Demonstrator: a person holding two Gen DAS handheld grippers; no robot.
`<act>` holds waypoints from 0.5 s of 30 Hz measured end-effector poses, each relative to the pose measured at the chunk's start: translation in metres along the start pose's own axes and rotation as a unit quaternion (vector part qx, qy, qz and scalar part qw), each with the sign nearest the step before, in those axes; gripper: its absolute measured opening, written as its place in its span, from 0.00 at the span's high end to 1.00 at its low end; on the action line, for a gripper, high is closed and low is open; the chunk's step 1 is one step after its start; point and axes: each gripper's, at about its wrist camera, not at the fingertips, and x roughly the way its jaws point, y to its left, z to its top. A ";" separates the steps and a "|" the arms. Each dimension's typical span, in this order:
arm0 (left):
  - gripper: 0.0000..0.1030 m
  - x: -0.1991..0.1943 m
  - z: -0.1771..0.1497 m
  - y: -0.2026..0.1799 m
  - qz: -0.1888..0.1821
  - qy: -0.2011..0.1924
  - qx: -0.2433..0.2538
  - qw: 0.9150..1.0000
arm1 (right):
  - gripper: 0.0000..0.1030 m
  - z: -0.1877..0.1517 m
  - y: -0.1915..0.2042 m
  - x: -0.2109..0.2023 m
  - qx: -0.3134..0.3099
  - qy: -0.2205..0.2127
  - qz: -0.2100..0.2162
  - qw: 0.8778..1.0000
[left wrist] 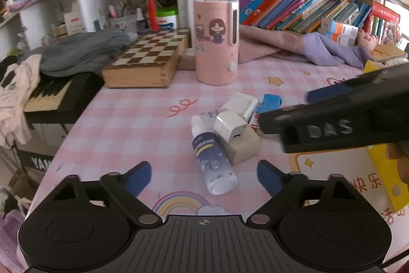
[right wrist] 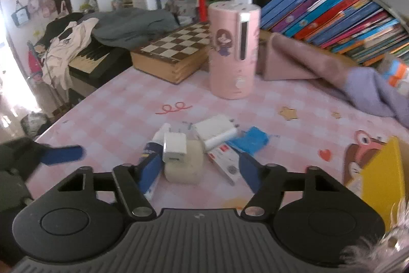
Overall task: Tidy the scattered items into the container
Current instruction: 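Grasp the white spray bottle with the left tool while the right tool grasps a white charger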
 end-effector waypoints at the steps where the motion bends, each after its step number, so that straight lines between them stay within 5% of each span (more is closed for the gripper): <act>1: 0.25 0.006 0.001 -0.001 0.002 0.004 0.003 1.000 | 0.42 0.003 0.000 0.005 0.003 0.006 0.006 1.000; 10: 0.30 0.034 0.011 0.000 -0.019 0.018 0.011 1.000 | 0.48 0.019 0.004 0.051 0.003 0.048 0.045 0.998; 15: 0.39 0.039 0.013 0.005 -0.023 0.025 0.003 0.999 | 0.67 0.019 0.000 0.069 0.015 0.071 0.060 0.996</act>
